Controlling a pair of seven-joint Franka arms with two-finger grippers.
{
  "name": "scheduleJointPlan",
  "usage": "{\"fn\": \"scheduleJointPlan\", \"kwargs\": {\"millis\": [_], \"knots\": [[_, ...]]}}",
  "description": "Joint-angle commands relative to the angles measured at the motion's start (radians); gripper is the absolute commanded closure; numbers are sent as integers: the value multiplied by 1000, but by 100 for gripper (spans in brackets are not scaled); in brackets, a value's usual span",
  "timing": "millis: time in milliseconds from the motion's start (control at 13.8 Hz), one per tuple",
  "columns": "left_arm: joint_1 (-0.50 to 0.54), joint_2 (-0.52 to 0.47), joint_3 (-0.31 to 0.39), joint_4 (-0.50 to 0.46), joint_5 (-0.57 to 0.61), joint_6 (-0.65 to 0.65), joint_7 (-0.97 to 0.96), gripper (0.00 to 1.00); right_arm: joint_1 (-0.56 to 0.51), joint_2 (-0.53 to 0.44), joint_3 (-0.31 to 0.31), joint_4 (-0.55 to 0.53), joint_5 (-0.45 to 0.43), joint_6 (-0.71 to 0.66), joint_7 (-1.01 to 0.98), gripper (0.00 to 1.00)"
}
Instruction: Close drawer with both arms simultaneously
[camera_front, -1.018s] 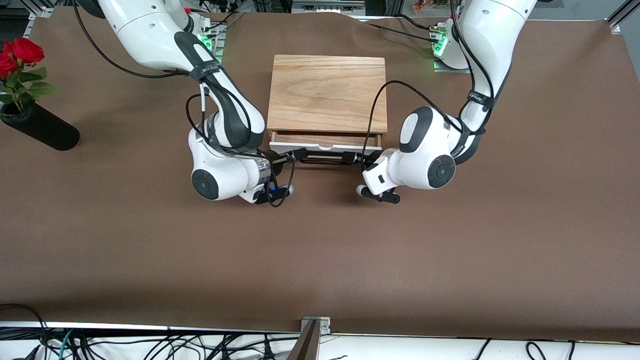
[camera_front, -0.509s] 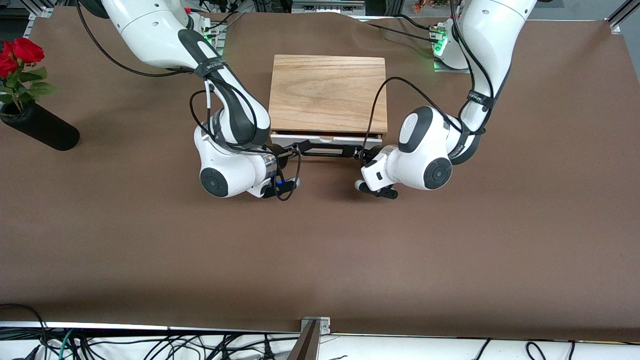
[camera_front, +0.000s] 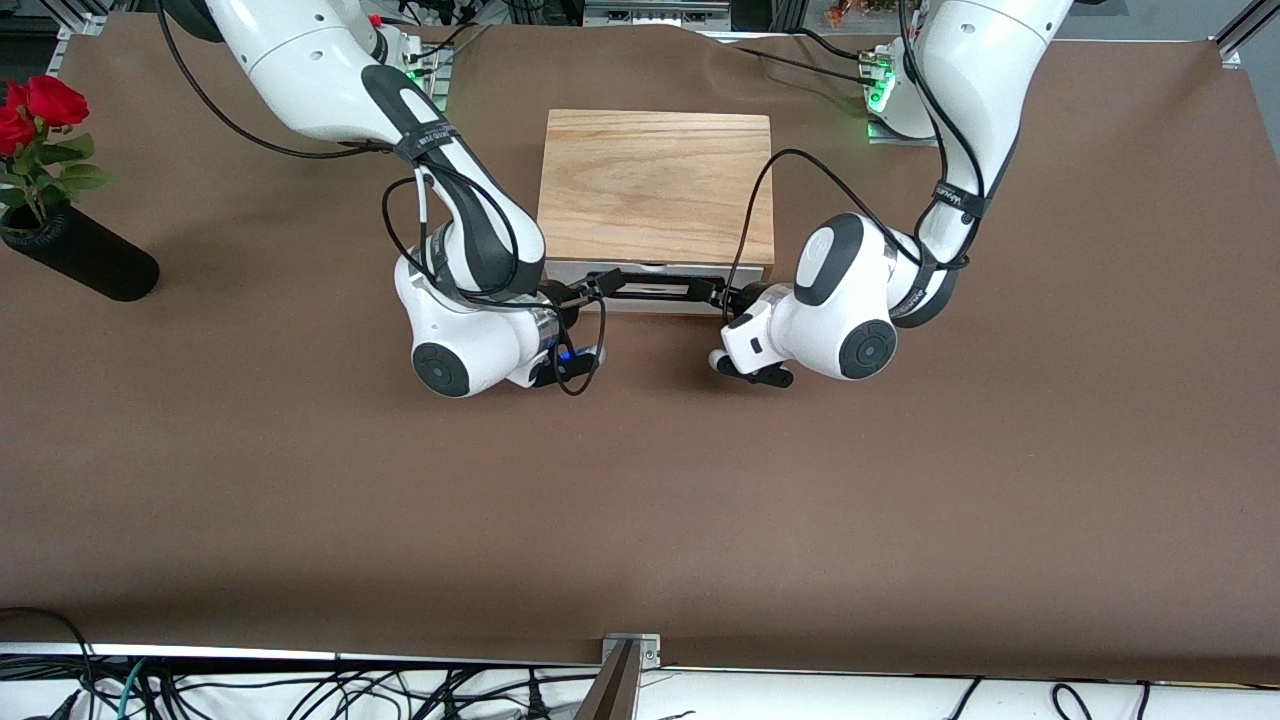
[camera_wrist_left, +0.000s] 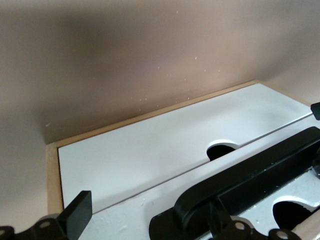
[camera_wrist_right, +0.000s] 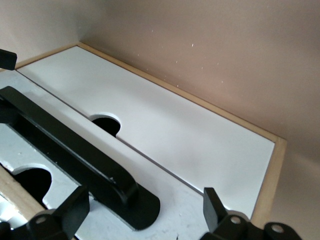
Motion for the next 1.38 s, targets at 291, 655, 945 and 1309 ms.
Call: {"fn": "scheduleJointPlan", "kwargs": {"millis": [291, 655, 945, 1309], "knots": [[11, -20, 4, -31, -29, -32, 3, 0, 3, 17, 13, -3, 1, -63, -5, 0], [49, -74, 7, 3, -7, -62, 12, 0, -7, 16, 11, 10, 27, -37, -59, 0], [130, -103, 14, 142, 62, -200, 13, 0, -10, 16, 10, 64, 29, 95, -71, 0], [210, -146, 15, 291, 206, -338, 16, 0, -17, 6, -47, 187, -4, 135, -71, 0]]}}
